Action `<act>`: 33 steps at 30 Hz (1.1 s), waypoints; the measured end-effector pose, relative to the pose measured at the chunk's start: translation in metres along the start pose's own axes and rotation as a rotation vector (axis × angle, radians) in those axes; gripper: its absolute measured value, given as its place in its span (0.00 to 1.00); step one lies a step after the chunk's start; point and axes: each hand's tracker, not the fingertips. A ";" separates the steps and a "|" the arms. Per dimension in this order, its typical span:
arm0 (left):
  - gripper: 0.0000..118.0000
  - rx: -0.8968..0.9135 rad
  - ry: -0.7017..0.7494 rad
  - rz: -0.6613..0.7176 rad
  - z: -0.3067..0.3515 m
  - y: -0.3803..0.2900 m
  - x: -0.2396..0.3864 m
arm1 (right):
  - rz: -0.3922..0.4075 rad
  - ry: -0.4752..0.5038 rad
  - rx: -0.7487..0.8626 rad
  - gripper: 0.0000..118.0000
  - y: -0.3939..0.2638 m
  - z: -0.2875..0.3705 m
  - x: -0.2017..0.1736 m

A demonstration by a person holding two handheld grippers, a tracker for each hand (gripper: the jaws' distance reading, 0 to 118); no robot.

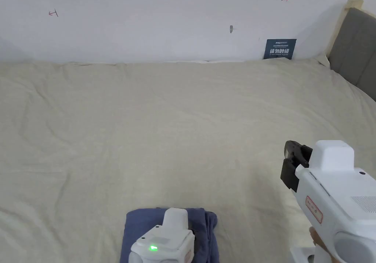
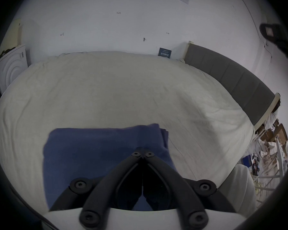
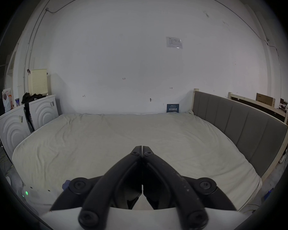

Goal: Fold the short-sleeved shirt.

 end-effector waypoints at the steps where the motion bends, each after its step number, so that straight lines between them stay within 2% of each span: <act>1: 0.00 -0.014 -0.004 -0.002 -0.008 -0.003 0.005 | -0.001 -0.004 -0.003 0.02 -0.001 -0.002 0.002; 5: 0.00 -0.085 0.050 0.006 -0.049 -0.027 0.011 | -0.007 -0.011 -0.019 0.02 -0.004 -0.008 0.007; 7: 0.00 -0.001 0.073 0.012 -0.038 -0.030 0.016 | -0.008 -0.012 -0.026 0.02 -0.006 -0.008 0.008; 15: 0.00 -0.029 0.070 -0.019 -0.017 -0.007 0.024 | -0.016 -0.012 -0.032 0.02 -0.007 -0.007 0.009; 23: 0.00 0.231 0.039 -0.045 0.050 0.050 -0.013 | -0.009 0.014 0.026 0.02 0.007 0.005 -0.007; 33: 0.00 0.513 0.188 -0.068 0.153 0.122 -0.077 | 0.022 0.053 0.117 0.02 0.025 0.021 -0.039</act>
